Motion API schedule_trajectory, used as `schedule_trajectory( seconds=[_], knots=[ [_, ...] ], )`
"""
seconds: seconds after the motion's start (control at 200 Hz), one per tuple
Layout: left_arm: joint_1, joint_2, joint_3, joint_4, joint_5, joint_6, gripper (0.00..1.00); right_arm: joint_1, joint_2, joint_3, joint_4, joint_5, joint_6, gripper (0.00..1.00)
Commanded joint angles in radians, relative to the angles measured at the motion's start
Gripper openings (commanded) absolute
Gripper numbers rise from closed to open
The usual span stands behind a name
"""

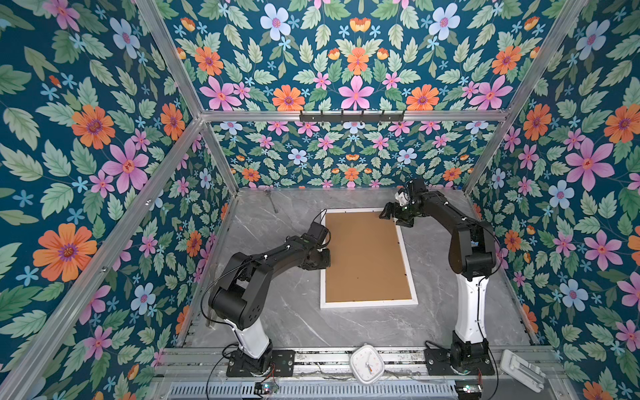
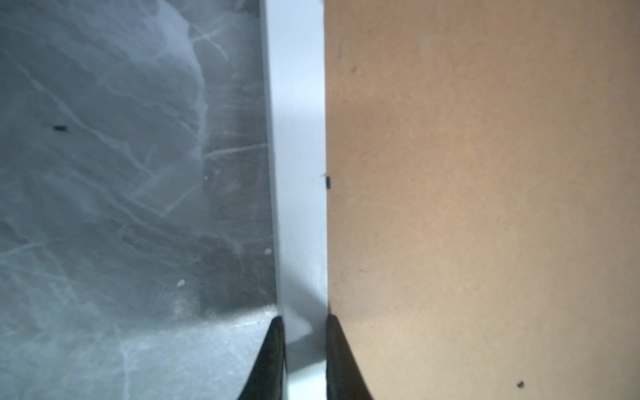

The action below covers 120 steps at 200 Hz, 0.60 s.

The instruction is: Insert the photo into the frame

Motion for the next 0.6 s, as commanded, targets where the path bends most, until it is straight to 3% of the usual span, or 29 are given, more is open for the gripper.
schedule_trajectory(
  seconds=[0.0,0.34,0.595],
  knots=[
    [-0.006,0.012,-0.007,-0.069,0.006,0.030,0.13,0.001,-0.087,-0.062,0.022,0.031,0.024,0.89],
    [-0.005,0.007,0.018,-0.096,-0.002,0.033,0.31,0.001,-0.454,-0.559,0.124,0.087,0.106,0.90],
    [-0.005,-0.029,0.054,-0.156,-0.027,0.048,0.42,0.013,-0.714,-0.855,0.112,0.084,0.135,0.85]
  ],
)
